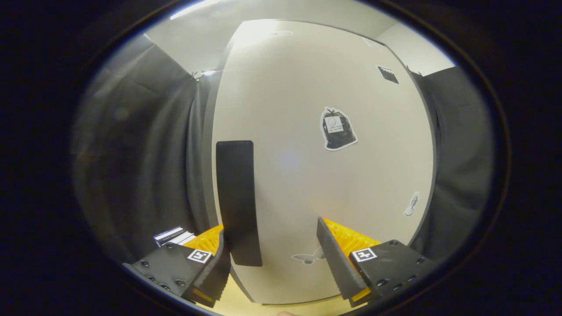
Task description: Open the shoe cabinet door, grab the shoes and put them into the shoe cabinet, then close the shoe cabinet door.
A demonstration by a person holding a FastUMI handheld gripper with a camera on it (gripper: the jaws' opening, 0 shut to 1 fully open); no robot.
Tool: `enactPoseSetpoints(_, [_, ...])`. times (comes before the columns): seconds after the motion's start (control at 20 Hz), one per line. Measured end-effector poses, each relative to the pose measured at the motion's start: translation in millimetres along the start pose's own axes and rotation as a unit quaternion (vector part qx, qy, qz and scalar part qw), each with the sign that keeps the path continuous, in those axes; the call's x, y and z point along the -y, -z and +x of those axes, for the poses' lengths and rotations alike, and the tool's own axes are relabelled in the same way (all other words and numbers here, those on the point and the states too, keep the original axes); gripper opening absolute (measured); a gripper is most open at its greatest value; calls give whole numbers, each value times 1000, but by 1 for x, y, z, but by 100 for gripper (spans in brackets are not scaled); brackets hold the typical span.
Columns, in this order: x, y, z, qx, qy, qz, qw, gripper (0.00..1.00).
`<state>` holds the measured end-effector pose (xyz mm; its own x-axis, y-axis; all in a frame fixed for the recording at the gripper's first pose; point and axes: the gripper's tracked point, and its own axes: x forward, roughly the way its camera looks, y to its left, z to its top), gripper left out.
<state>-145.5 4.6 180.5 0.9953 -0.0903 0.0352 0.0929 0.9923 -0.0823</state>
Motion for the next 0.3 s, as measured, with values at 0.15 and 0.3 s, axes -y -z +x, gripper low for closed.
enactPoseSetpoints(0.15, [-1, -1, -1, 2, 3, -4, 1000, 99])
enactPoseSetpoints(0.3, [0, 0, 1, 0, 2, 2, 1000, 99])
